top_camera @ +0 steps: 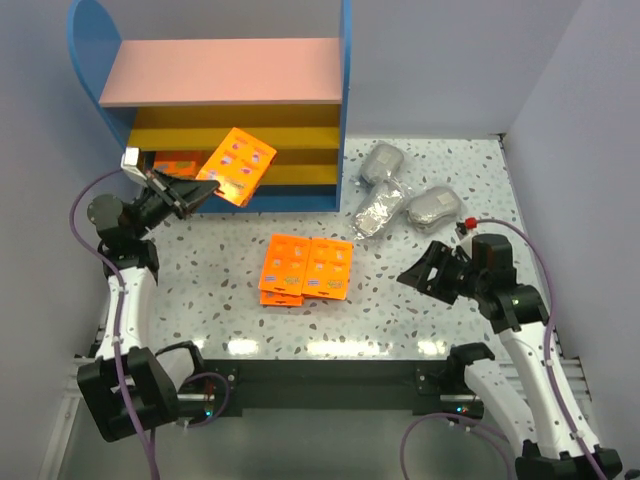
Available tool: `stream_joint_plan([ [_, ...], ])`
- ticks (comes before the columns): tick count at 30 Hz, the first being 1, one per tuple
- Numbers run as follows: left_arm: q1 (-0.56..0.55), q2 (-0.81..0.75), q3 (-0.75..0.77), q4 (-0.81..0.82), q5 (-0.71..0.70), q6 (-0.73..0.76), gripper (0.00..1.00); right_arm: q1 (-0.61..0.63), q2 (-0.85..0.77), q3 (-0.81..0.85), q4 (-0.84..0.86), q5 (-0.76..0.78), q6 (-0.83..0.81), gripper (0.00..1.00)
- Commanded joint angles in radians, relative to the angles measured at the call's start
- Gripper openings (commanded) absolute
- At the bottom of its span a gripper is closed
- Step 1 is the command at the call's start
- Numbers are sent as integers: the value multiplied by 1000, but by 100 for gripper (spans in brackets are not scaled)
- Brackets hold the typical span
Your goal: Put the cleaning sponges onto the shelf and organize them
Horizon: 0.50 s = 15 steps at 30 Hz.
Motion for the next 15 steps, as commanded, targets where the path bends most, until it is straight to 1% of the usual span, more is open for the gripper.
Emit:
stream_joint_plan([
  [1, -6, 54, 63, 507, 67, -321, 0, 0, 21, 43, 42, 3, -27, 68],
  [5, -11, 97, 158, 549, 101, -327, 0, 0, 36, 46, 48, 3, -28, 68],
  [6, -11, 102, 184, 497, 97, -307, 0, 0, 37, 48, 50, 3, -28, 68],
  [7, -9, 117, 196, 446, 94, -248, 0, 0, 39, 48, 51, 3, -28, 68],
  [9, 6, 152, 227, 339, 90, -206, 0, 0, 44, 51, 54, 0, -28, 68],
  [11, 26, 174, 239, 316, 81, -195, 0, -2, 44, 54, 54, 3, -28, 68],
  [14, 37, 212, 288, 219, 72, -141, 0, 0, 44, 51, 54, 6, -28, 68],
  [15, 35, 218, 312, 210, 75, -135, 0, 1, 44, 51, 54, 7, -28, 68],
])
